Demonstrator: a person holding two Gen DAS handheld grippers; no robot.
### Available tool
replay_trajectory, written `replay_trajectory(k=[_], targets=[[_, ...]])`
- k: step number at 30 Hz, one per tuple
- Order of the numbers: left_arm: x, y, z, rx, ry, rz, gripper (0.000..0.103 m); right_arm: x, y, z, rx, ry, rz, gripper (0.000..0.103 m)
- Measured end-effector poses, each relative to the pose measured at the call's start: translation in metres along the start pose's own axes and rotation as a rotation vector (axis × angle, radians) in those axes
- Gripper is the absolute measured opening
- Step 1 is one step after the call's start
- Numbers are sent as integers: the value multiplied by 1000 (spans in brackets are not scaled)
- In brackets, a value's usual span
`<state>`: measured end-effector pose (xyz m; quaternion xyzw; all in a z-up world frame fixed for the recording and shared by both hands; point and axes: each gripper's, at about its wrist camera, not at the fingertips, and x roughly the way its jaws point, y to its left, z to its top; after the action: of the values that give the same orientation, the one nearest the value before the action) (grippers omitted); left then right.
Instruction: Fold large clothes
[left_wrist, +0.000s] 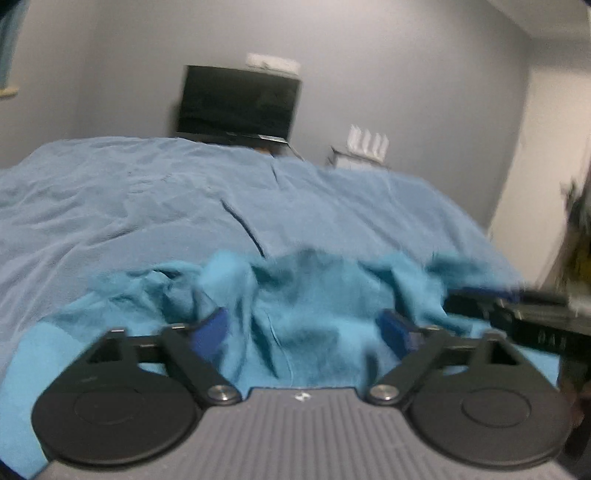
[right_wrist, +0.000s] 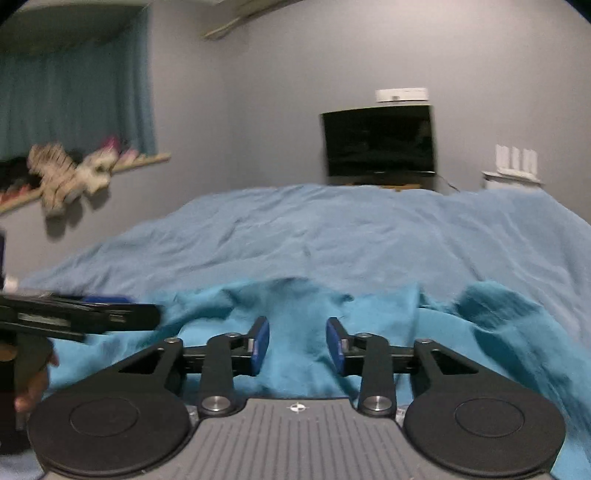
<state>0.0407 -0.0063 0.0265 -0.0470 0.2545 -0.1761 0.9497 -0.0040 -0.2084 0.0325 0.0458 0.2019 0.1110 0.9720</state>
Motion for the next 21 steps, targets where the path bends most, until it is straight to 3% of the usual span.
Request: replay_trajectory(k=[3,4,7,10,16,21], targets=[[18,-9,-16,109,111,-43,45,15,4,-11,-35,64,28,23],[23,-11,-21,135,146,-54,44,21,5,-15,-39,102,36,23],[34,-17,-36,224,236,-61,43,34,7,-27,-57,194,23,23],[41,-15,-40,221,263,-60,44,49,6,-39,-52,271,1,22],[46,-14,-43,219,265,-41,49,59,12,-49,-95,260,-24,22],[36,-16,-37,215,245,-26,63,50,11,-49,-92,233,-29,26]])
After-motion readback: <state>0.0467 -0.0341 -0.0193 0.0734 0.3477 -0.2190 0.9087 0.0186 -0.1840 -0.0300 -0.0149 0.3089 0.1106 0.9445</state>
